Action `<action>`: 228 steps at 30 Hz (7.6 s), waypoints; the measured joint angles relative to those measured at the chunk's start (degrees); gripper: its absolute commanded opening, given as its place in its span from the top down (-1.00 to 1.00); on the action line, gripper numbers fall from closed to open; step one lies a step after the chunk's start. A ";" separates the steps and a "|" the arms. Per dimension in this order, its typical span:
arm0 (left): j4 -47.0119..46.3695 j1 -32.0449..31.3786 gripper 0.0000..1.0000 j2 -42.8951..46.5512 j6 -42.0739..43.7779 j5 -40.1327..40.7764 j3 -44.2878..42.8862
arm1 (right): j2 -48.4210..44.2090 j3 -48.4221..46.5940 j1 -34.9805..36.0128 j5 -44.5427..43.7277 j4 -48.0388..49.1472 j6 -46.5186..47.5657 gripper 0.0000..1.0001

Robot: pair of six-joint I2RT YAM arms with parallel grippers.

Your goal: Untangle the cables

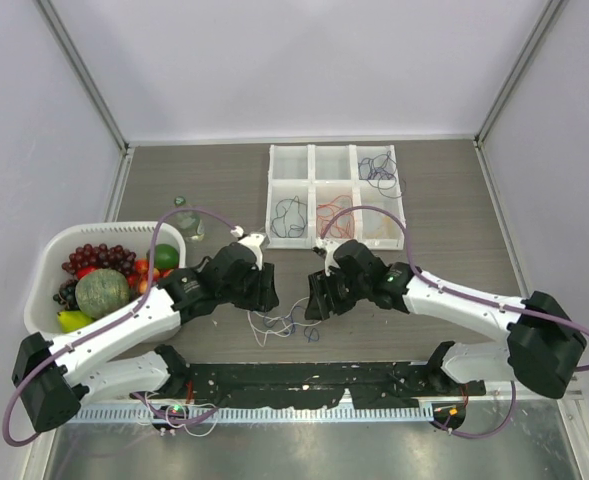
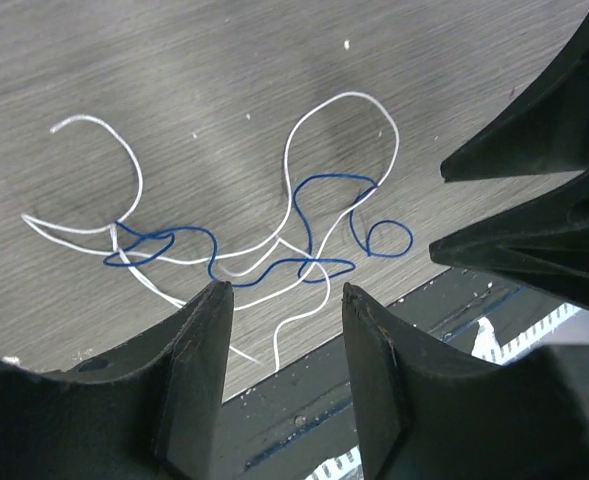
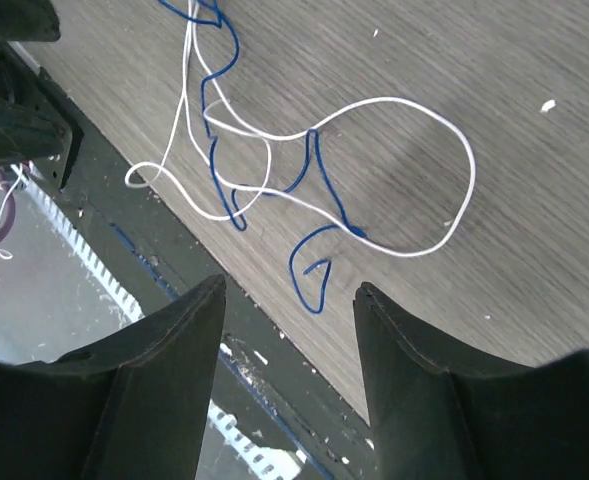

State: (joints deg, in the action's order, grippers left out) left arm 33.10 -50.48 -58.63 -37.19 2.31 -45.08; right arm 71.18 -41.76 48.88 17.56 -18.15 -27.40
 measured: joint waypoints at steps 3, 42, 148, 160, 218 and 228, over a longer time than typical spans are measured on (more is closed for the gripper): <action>0.68 0.76 -0.04 0.20 -0.55 -1.62 1.03 | 2.58 0.63 0.39 0.13 3.02 0.31 -0.15; -39.93 1.11 0.11 7.67 4.31 -17.55 -3.15 | -8.90 -29.07 2.27 -2.67 -8.66 0.35 0.99; 6.71 2.89 -0.77 3.34 7.61 -5.90 -3.19 | 33.62 -82.03 -29.55 -25.79 -5.42 5.07 0.99; 5.68 2.91 -0.78 1.07 7.91 -7.56 -3.06 | 40.44 -77.33 -30.45 -25.05 -2.60 7.78 0.99; 9.79 9.05 -0.71 -13.03 -0.39 -15.85 -11.50 | -4.72 -9.40 -0.87 19.69 1.92 6.10 -0.29; 11.28 10.12 -0.77 -14.51 -1.29 -17.46 -15.98 | 2.80 -13.38 1.66 17.09 0.50 7.54 0.99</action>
State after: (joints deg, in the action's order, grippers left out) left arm 44.38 -40.36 -73.14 -38.48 -15.16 -61.06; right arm 73.97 -55.13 50.54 34.65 -17.65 -19.86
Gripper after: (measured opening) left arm 0.861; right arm 0.059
